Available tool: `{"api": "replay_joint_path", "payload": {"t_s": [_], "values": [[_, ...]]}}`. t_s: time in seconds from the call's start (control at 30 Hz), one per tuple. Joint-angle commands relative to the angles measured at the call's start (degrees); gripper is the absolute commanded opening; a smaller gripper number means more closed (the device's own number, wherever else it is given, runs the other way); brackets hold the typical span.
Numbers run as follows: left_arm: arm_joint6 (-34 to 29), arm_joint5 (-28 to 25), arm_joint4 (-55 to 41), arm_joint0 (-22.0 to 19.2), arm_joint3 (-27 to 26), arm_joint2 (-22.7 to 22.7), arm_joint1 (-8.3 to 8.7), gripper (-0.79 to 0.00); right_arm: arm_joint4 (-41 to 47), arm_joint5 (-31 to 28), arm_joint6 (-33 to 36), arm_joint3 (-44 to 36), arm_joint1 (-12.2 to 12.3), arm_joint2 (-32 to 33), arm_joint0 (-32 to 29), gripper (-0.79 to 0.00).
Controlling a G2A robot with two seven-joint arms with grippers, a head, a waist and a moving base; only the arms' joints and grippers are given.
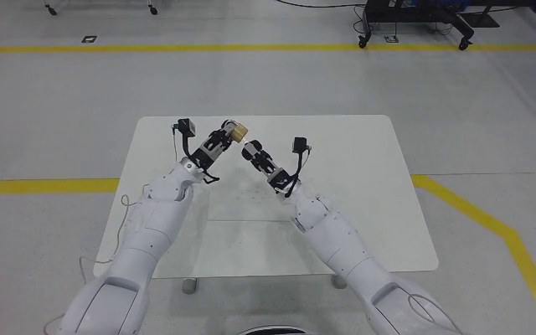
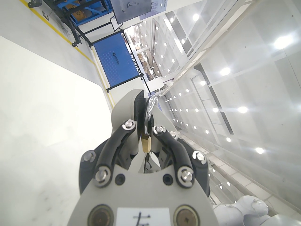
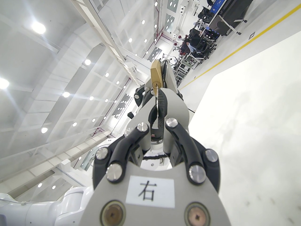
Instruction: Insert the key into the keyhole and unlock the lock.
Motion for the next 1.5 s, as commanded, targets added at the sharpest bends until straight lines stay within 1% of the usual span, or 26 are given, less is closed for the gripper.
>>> {"api": "replay_joint_path", "payload": {"t_s": [0.0,0.23,0.37,0.5,0.6,0.67,0.77,0.83,0.93,1.03,1.37,1.4,1.47], "values": [[0.0,-0.4,0.4,0.0,0.0,-0.3,0.09,-0.785,-0.4,0.3,0.4,0.1,0.1,0.2,0.1,-0.785],[0.3,-1.9,1.6,-0.1,0.0,-1.3,0.41,-0.785,-0.2,0.3,1.1,0.0,0.2,0.9,0.0,-0.785],[0.4,-3.0,4.0,-0.2,0.0,-1.5,0.64,-0.785,-0.6,0.5,1.4,-0.1,0.3,1.2,-0.1,-0.785],[0.2,-2.3,3.0,0.1,-0.3,-1.6,0.57,-0.785,-1.0,0.4,1.4,-0.2,0.4,1.5,-0.1,-0.785],[-1.6,1.0,-0.1,0.1,-0.2,-1.8,0.47,-0.785,-1.7,-0.3,1.1,-0.2,0.6,2.2,-0.2,-0.785],[-4.3,5.1,-2.6,-0.2,0.1,-1.9,0.43,-0.785,-2.9,-0.7,0.5,-0.2,0.9,2.8,-0.3,-0.785],[-9.0,12.1,-5.6,-1.0,1.4,-1.9,0.44,-0.785,-2.1,-1.3,0.0,-0.6,1.2,4.0,-0.9,-0.785],[-11.7,15.8,-7.2,-1.5,2.2,-1.8,0.35,-0.785,-1.1,-1.5,0.4,-1.0,1.3,4.6,-1.2,-0.785],[-15.0,19.4,-9.3,-2.2,2.7,-1.4,0.10,-0.785,0.7,-1.6,1.4,-2.3,1.6,5.6,-2.2,-0.785],[-18.6,22.0,-11.4,-2.9,3.0,-1.1,-0.13,-0.785,0.7,-1.6,1.6,-2.6,1.6,5.7,-2.4,-0.785],[-18.6,22.0,-11.4,-2.9,3.0,-1.1,-0.13,-0.785,0.7,-1.6,1.6,-2.6,1.6,5.7,-2.4,-0.785],[-17.9,22.6,-11.5,-2.5,2.7,-1.1,-0.17,-0.785,1.4,-1.1,1.7,-2.9,1.7,5.7,-2.8,-0.785],[-16.7,25.7,-14.7,-1.3,1.8,-1.9,-0.28,-0.785,7.7,1.0,5.6,-5.5,1.6,5.8,-4.8,-0.785]]}}
